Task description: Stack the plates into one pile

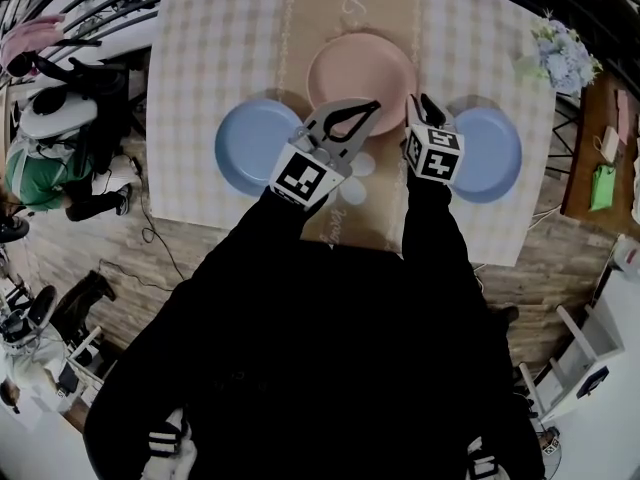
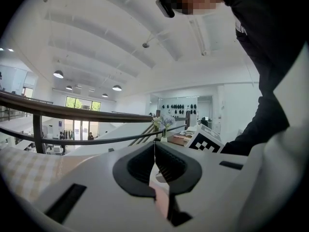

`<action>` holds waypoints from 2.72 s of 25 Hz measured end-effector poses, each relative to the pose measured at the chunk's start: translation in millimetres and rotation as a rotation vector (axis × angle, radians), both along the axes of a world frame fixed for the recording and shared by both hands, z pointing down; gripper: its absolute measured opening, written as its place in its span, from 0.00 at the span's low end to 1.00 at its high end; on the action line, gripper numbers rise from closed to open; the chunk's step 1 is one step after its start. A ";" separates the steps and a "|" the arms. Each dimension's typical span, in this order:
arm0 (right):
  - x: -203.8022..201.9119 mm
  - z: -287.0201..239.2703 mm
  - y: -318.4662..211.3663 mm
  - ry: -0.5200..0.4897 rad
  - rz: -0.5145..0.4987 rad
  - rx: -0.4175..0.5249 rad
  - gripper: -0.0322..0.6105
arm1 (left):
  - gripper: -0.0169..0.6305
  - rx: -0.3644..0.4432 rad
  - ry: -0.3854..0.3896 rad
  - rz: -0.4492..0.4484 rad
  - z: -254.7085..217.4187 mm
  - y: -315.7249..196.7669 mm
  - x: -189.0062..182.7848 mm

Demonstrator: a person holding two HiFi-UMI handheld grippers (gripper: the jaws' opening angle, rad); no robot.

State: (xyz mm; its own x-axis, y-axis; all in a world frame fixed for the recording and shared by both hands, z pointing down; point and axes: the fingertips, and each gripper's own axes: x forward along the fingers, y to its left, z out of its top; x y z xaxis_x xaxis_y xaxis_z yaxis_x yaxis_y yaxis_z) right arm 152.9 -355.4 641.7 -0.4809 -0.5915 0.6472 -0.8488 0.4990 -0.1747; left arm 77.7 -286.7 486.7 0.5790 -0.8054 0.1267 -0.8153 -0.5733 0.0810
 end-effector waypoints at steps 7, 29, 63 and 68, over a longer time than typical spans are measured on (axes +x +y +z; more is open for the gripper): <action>-2.6 31.1 -11.7 0.026 0.027 -0.064 0.29 | 0.06 -0.033 0.003 -0.017 18.3 -11.7 0.0; -3.3 85.6 -19.6 0.076 0.084 -0.142 0.17 | 0.06 -0.065 0.002 -0.050 34.5 -16.7 -6.2; 39.5 11.0 4.3 -0.251 0.415 -0.178 0.09 | 0.06 0.031 -0.020 -0.058 -21.6 46.7 -43.0; 34.8 -2.9 18.4 -0.297 0.437 -0.186 0.09 | 0.06 0.059 -0.023 -0.044 -30.0 60.1 -48.5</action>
State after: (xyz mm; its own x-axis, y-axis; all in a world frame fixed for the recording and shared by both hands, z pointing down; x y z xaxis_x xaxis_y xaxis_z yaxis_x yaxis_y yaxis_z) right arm 187.8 -337.0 638.8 -0.3943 -0.6656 0.6336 -0.8708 0.0503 -0.4891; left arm 29.2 -226.7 456.6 0.5403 -0.8365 0.0912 -0.8411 -0.5400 0.0295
